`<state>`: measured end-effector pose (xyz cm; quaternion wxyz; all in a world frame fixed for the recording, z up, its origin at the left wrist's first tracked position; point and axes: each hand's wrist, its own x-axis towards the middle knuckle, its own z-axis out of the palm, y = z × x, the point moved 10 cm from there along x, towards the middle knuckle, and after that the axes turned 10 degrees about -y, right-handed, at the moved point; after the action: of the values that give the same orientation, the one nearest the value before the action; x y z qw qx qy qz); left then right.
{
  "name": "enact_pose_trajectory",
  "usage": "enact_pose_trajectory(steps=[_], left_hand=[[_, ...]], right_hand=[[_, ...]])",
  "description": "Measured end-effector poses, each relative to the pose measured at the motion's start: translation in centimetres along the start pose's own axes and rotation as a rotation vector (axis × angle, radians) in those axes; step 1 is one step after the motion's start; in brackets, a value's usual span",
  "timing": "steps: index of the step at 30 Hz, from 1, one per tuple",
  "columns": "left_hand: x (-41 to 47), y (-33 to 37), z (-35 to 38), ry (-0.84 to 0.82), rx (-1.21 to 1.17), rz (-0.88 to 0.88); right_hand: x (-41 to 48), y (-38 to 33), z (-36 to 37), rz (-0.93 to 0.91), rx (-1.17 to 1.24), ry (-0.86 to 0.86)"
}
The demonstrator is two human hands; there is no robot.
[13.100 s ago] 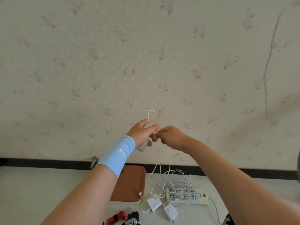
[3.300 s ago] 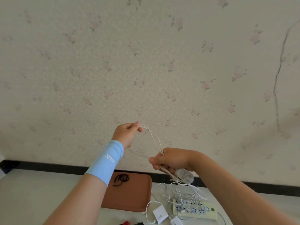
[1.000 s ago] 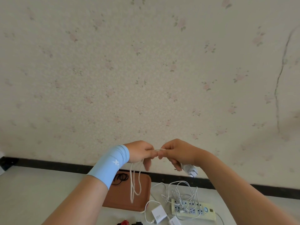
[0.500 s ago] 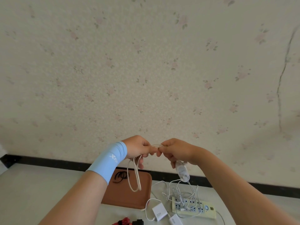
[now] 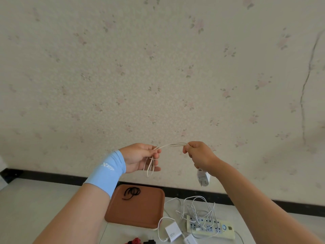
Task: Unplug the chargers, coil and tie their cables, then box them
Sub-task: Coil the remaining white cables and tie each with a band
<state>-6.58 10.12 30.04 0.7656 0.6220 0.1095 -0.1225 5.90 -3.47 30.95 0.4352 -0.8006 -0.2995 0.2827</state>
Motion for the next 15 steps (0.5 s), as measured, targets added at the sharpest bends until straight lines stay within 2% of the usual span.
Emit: enact_pose_trajectory(steps=[3, 7, 11, 15], left_hand=[[1.0, 0.4, -0.1, 0.04, -0.249, 0.087], [2.0, 0.0, -1.0, 0.123, -0.579, 0.139], [2.7, 0.3, -1.4, 0.251, -0.771, 0.289], [2.5, 0.5, -0.9, 0.31, -0.916, 0.415]], right_hand=[[-0.1, 0.0, 0.3, 0.006, 0.069, -0.005], [-0.5, -0.4, 2.7, 0.014, 0.111, -0.165], [-1.0, -1.3, 5.9, 0.008, 0.17, -0.316], [-1.5, -2.2, 7.5, 0.002, 0.203, -0.352]])
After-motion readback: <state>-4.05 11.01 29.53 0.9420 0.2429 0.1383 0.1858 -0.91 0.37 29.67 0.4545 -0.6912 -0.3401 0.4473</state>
